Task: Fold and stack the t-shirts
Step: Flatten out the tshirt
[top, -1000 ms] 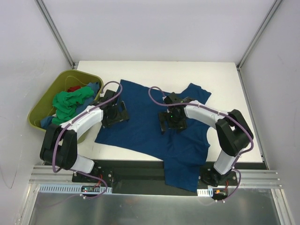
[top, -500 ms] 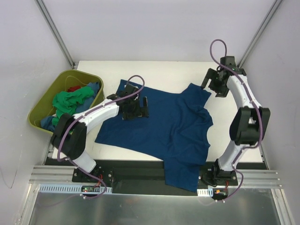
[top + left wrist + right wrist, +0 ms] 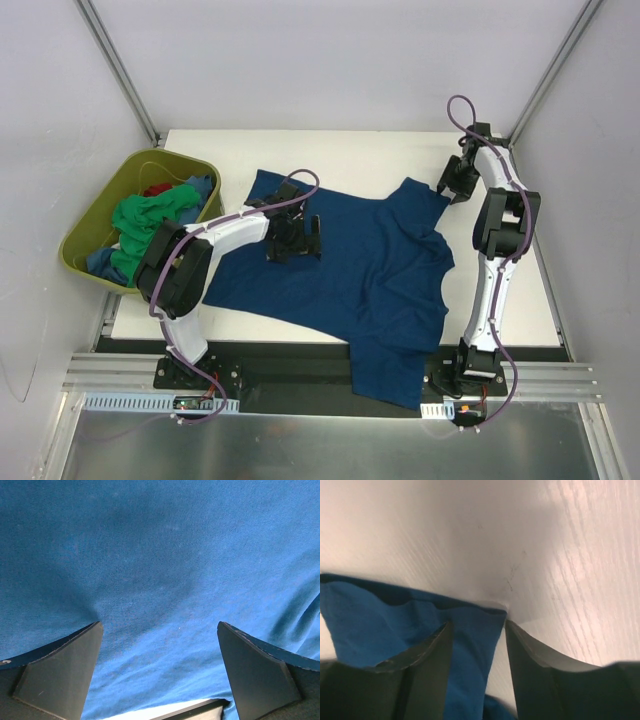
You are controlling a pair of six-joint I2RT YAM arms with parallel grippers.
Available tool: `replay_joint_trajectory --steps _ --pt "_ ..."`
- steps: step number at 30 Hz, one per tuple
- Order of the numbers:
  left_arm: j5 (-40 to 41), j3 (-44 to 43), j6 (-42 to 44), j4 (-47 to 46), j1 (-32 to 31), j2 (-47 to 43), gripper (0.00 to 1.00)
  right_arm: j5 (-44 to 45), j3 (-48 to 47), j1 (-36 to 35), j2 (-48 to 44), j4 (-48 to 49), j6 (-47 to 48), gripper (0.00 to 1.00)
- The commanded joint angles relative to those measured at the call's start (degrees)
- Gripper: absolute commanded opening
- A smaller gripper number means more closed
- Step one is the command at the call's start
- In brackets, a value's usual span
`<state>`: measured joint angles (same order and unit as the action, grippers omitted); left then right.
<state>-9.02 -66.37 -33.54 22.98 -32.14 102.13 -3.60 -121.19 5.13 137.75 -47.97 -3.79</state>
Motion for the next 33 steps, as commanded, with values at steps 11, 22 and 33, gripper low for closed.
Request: replay_joint_trajectory --steps 11,22,33 --pt "-0.4 1.9 0.8 0.0 2.5 -0.2 0.99 -0.9 -5.8 0.3 1.7 0.9 3.6 0.01" --pt "-2.9 1.1 1.7 -0.5 2.5 1.8 0.99 14.3 -14.5 0.3 0.6 29.3 21.8 0.01" --pt "-3.3 -5.0 3.5 -0.5 2.5 -2.9 0.99 8.7 -3.1 -2.1 -15.0 24.6 15.1 0.97"
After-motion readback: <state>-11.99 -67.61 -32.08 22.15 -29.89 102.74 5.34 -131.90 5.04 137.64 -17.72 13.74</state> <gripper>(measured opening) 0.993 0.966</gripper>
